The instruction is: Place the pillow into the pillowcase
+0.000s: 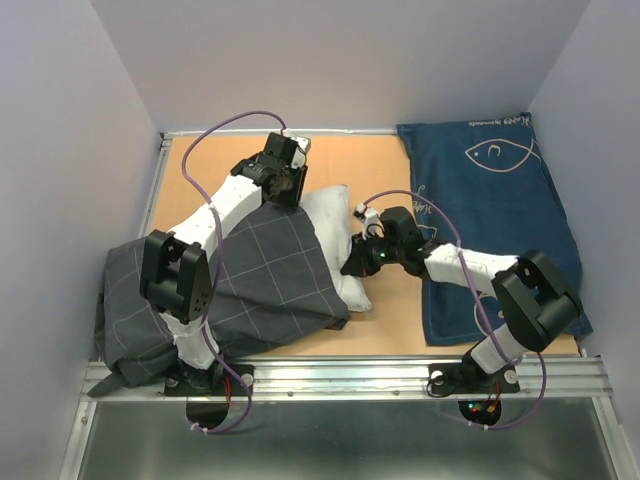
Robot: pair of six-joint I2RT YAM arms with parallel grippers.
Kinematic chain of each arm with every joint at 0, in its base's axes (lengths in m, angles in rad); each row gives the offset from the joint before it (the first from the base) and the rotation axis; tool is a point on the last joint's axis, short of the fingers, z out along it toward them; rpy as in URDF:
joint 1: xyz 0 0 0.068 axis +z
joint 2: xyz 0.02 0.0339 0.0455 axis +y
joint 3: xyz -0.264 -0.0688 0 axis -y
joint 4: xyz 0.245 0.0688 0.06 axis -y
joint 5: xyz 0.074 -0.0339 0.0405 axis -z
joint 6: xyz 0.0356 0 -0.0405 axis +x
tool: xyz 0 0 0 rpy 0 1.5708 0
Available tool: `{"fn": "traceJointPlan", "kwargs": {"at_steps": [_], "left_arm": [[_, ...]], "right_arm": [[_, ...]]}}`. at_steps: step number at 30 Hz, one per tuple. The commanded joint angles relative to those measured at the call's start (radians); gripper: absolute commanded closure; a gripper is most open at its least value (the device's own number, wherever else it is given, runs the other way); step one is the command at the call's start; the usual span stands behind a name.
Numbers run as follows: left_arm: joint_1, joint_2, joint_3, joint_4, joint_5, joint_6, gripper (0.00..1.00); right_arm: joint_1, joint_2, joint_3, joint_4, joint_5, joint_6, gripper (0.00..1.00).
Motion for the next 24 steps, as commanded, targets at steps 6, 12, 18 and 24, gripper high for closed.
{"fn": "traceJointPlan", "kwargs": {"at_steps": [6,12,18,24], "left_arm": [[-0.007,0.0,0.004,0.001,0.097,0.002,1.0],[-0.021,-0.05,-0.006,0.028,0.151,0.027,1.0],[-0.072,-0.104,-0.002,0.098,0.165,0.06,1.0],[-0.081,-0.122,0.027,0.128,0.243,0.07,1.0]], "right_arm": [[-0.066,-0.299,0.103,-0.232,0.213,-0.055,0.21],[-0.178,-0.312,0.173,-0.22,0.164,0.029,0.08],[-0.321,0.012,0.24,-0.044,-0.039,0.265,0.05],[-0.319,0.199,0.182,0.454,-0.264,0.644,0.26]]}}
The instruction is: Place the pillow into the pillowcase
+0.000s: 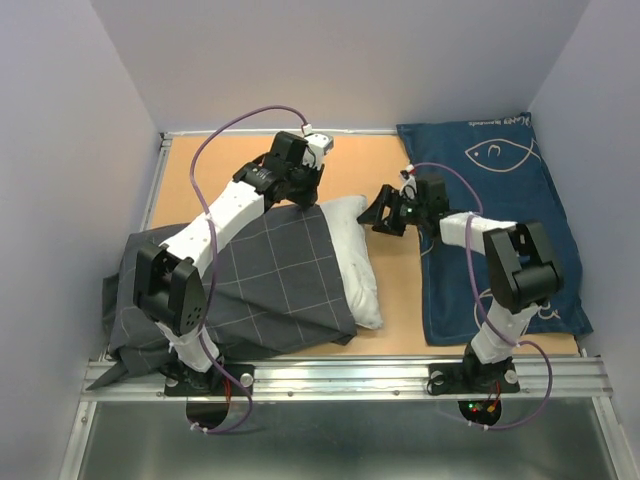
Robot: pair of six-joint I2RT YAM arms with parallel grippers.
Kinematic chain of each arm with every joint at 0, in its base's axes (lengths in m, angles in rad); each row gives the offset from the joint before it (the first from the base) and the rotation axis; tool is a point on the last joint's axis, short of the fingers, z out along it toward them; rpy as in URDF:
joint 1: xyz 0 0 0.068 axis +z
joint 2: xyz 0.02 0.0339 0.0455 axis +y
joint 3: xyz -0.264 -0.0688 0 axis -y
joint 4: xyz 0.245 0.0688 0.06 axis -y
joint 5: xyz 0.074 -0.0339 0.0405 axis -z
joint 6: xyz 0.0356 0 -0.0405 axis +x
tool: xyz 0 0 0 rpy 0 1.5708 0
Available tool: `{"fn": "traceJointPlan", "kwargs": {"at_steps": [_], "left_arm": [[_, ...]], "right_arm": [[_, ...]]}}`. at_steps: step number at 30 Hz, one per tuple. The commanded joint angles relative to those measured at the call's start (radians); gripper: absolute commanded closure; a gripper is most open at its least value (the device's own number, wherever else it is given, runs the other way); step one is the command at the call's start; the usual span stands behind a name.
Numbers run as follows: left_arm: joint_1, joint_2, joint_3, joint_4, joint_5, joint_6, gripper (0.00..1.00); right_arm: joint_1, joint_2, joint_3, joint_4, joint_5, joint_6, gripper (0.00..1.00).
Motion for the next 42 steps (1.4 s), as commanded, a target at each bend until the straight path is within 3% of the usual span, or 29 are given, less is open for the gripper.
{"fn": "traceJointPlan", "kwargs": {"at_steps": [1,3,8,12,17,21,27,37,40,42], "left_arm": [[-0.009,-0.052,0.048,0.088,0.11,-0.012,1.0],[-0.019,-0.024,0.109,0.121,0.157,-0.039,1.0],[-0.068,0.074,0.272,0.175,0.237,-0.113,1.0],[-0.108,0.155,0.395,0.246,0.271,-0.211,1.0],[-0.142,0.195,0.464,0.335,0.26,-0.312,1.0],[-0.144,0.156,0.444,0.364,0.231,-0.32,1.0],[-0.174,0.087,0.36,0.385,0.262,-0.323,1.0],[-0.306,-0.045,0.357,0.316,0.368,-0.202,1.0],[-0.306,-0.058,0.244,0.375,0.395,-0.249,1.0],[-0.285,-0.029,0.074,0.445,0.47,-0.335,1.0]], "right_arm": [[0.042,0.02,-0.036,0.54,-0.213,0.358,0.43],[0.086,0.017,-0.059,0.673,-0.259,0.481,0.57],[0.139,0.0,-0.098,0.909,-0.313,0.801,0.71],[0.15,-0.008,-0.133,0.99,-0.33,0.905,0.75],[0.15,0.023,-0.13,1.033,-0.336,0.929,0.77],[0.136,0.076,-0.104,1.01,-0.302,0.836,0.82],[0.134,0.149,0.009,0.784,-0.14,0.679,0.86],[0.07,0.034,0.068,0.793,-0.175,0.785,0.85],[0.071,0.029,-0.011,0.793,-0.147,0.761,0.83],[0.065,0.122,-0.084,0.79,-0.146,0.718,0.84]]}}
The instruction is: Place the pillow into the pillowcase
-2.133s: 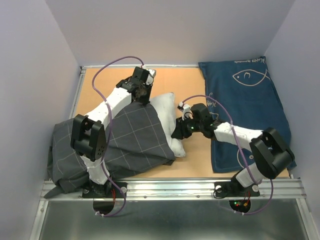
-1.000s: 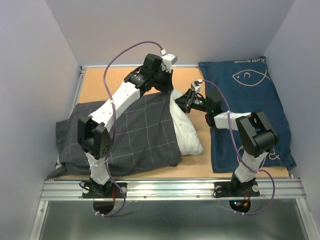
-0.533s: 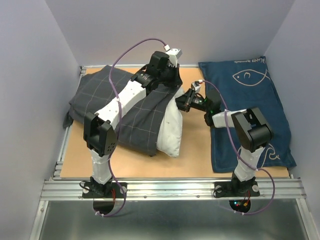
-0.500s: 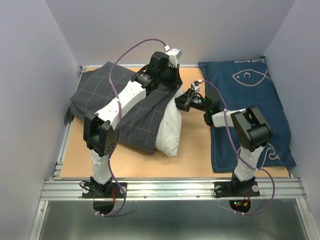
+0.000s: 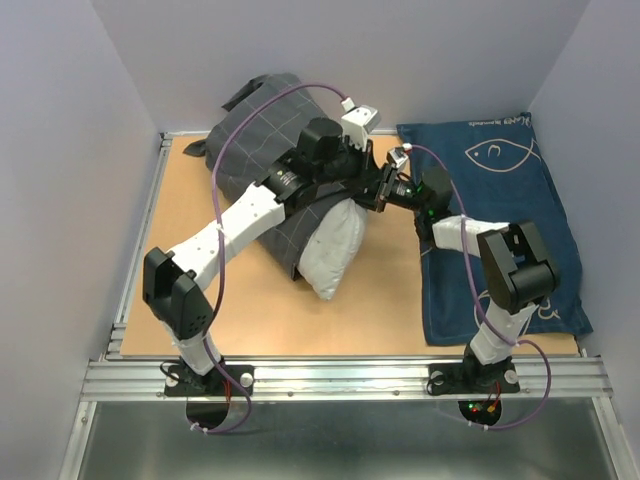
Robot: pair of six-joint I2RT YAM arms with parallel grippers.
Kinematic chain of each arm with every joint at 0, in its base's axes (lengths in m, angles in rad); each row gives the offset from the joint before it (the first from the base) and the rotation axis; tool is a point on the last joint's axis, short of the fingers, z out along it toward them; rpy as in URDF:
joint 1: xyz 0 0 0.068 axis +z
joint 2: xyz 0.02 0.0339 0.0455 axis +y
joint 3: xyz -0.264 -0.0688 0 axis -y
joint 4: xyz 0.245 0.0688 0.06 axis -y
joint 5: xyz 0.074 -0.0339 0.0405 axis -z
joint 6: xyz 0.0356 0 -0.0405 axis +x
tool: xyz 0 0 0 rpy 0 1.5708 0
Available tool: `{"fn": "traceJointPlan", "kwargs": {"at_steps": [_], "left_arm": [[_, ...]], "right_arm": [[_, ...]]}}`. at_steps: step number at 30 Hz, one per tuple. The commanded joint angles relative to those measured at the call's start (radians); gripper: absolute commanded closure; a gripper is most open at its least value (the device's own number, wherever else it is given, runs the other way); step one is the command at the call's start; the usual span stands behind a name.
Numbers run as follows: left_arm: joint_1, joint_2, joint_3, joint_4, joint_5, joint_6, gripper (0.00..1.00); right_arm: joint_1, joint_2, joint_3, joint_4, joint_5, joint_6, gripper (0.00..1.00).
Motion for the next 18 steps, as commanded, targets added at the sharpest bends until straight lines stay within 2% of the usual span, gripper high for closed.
{"fn": "traceJointPlan", "kwargs": {"at_steps": [1,3,8,10,13,15,18], "left_arm": [[-0.072,-0.05,-0.149,0.201,0.335,-0.14,1.0],[-0.079,-0.034,-0.154,0.208,0.386,-0.121,1.0],[-0.091,-0.003,-0.128,0.153,0.377,0.004,1.0],[-0.102,0.026,-0.113,0.112,0.423,0.048,1.0],[-0.111,0.021,-0.074,0.106,0.559,0.137,1.0],[-0.114,0.0,-0.044,0.109,0.578,0.166,1.0],[-0.105,-0.042,-0.01,0.197,0.573,0.125,1.0]], "right_arm": [[0.005,0.081,-0.08,-0.009,0.073,-0.05,0.84],[-0.021,0.107,-0.097,0.006,0.073,-0.039,0.84],[-0.065,0.082,-0.104,-0.03,0.081,-0.096,0.82],[-0.061,0.098,-0.126,-0.026,0.104,-0.058,0.79],[-0.05,0.081,-0.143,0.141,0.115,0.092,0.78],[-0.053,0.055,-0.051,0.177,0.093,0.158,0.75],[-0.045,0.024,0.091,0.181,0.07,0.171,0.72]]}}
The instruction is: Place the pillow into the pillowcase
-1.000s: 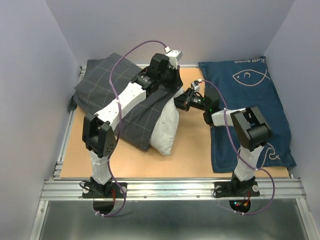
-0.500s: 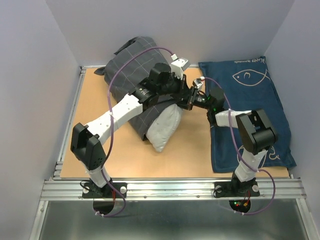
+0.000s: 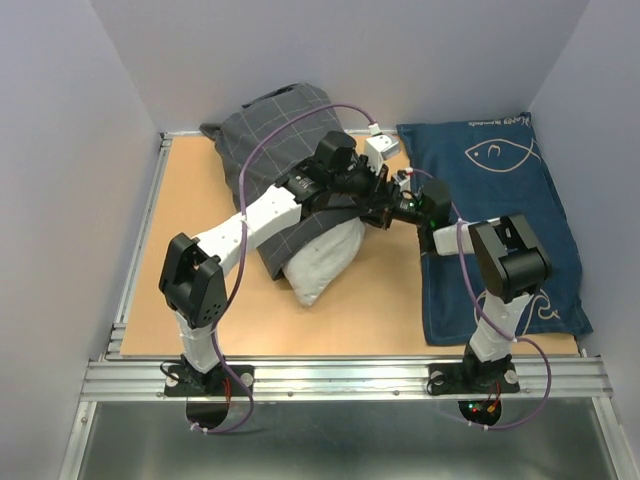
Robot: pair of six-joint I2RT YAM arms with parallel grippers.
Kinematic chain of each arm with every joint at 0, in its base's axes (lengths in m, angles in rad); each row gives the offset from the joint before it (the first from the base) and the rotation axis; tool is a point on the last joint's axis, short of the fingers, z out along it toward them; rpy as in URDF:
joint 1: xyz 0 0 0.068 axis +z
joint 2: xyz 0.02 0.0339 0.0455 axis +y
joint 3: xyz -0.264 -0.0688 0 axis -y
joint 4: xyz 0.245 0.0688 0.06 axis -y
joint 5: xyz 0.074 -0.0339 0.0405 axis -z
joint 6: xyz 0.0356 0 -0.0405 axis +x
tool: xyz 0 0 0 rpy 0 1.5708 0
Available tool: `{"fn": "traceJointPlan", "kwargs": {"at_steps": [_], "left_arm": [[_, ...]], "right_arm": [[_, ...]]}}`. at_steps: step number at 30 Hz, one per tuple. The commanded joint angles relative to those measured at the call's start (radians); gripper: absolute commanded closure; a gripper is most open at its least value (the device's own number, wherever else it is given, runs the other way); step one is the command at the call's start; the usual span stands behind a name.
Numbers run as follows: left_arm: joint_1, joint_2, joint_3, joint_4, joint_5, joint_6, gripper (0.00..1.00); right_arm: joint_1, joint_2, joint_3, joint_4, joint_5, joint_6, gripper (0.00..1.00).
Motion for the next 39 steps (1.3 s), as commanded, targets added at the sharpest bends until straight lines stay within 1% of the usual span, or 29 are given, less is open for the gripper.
{"fn": "traceJointPlan", "kwargs": {"at_steps": [1,5,7,8,9,10,11,12,13,14,15,16,17,18,19,20,22,24,26,27,29,30,31,32,34,35,37,38,39], "left_arm": [[-0.086,-0.11,0.146,0.132,0.307,-0.075,1.0],[-0.025,-0.086,0.292,0.224,0.281,-0.162,1.0],[0.004,-0.089,0.338,0.28,0.247,-0.175,1.0],[0.021,-0.092,0.377,0.356,0.248,-0.176,1.0],[0.029,-0.092,0.397,0.391,0.253,-0.169,1.0],[0.035,-0.087,0.439,0.45,0.254,-0.164,1.0],[0.042,-0.081,0.462,0.474,0.253,-0.163,1.0],[0.049,-0.072,0.485,0.495,0.262,-0.17,1.0],[0.055,-0.04,0.544,0.514,0.274,-0.198,1.0],[0.067,-0.019,0.574,0.517,0.303,-0.21,1.0],[0.073,0.0,0.595,0.532,0.331,-0.233,1.0],[0.078,0.015,0.606,0.567,0.366,-0.308,1.0],[0.079,0.037,0.612,0.665,0.395,-0.346,1.0],[0.081,0.041,0.614,0.707,0.398,-0.385,1.0],[0.069,0.052,0.611,0.819,0.405,-0.444,1.0],[0.058,0.063,0.64,0.839,0.411,-0.449,1.0],[0.027,0.107,0.701,0.874,0.425,-0.46,1.0],[0.013,0.135,0.787,0.938,0.446,-0.52,1.0],[0.007,0.147,0.854,0.987,0.435,-0.534,1.0],[0.007,0.143,0.862,1.012,0.426,-0.54,1.0],[0.035,0.083,0.838,1.082,0.379,-0.563,1.0],[0.05,0.054,0.817,1.104,0.322,-0.575,1.0],[0.065,-0.013,0.791,1.121,0.299,-0.566,1.0],[0.105,-0.046,0.731,1.126,0.275,-0.56,1.0],[0.157,-0.099,0.679,1.123,0.205,-0.602,1.0],[0.197,-0.153,0.615,1.101,0.179,-0.615,1.0],[0.314,-0.216,0.512,1.074,0.144,-0.62,1.0],[0.357,-0.286,0.361,1.046,0.13,-0.632,1.0],[0.45,-0.322,0.274,1.04,0.122,-0.647,1.0]], "right_arm": [[0.014,-0.06,0.24,0.147,0.081,0.076,0.71],[0.017,-0.091,0.289,0.087,0.058,-0.011,0.67],[0.016,-0.124,0.295,0.037,0.049,-0.106,0.65],[0.017,-0.17,0.301,-0.006,0.05,-0.178,0.63],[0.016,-0.195,0.315,-0.038,0.059,-0.236,0.62],[0.017,-0.227,0.365,-0.093,0.073,-0.316,0.61],[0.019,-0.255,0.408,-0.261,0.097,-0.409,0.6],[0.023,-0.275,0.445,-0.333,0.128,-0.501,0.59],[0.028,-0.298,0.478,-0.385,0.181,-0.636,0.59],[0.045,-0.302,0.531,-0.431,0.197,-0.681,0.59],[0.057,-0.301,0.556,-0.456,0.203,-0.791,0.59],[0.077,-0.301,0.586,-0.502,0.22,-0.871,0.59],[0.133,-0.301,0.614,-0.61,0.302,-0.957,0.59],[0.161,-0.301,0.634,-0.646,0.353,-1.04,0.59],[0.189,-0.307,0.648,-0.664,0.477,-1.168,0.58],[0.217,-0.313,0.637,-0.645,0.533,-1.194,0.58],[0.22,-0.316,0.608,-0.619,0.634,-1.2,0.58],[0.229,-0.345,0.608,-0.611,0.697,-1.238,0.59],[0.246,-0.377,0.617,-0.599,0.789,-1.341,0.6],[0.266,-0.402,0.628,-0.605,0.802,-1.384,0.6],[0.299,-0.408,0.677,-0.64,0.823,-1.515,0.58],[0.31,-0.401,0.695,-0.652,0.832,-1.561,0.58],[0.323,-0.39,0.711,-0.664,0.846,-1.659,0.57],[0.348,-0.379,0.738,-0.689,0.858,-1.71,0.55],[0.382,-0.321,0.765,-0.727,0.863,-1.903,0.54],[0.407,-0.297,0.778,-0.744,0.922,-1.965,0.51],[0.438,-0.191,0.846,-0.81,0.95,-2.09,0.5],[0.441,-0.148,0.872,-0.838,0.995,-2.1,0.5],[0.441,-0.113,0.919,-0.9,1.003,-2.152,0.49]]}}
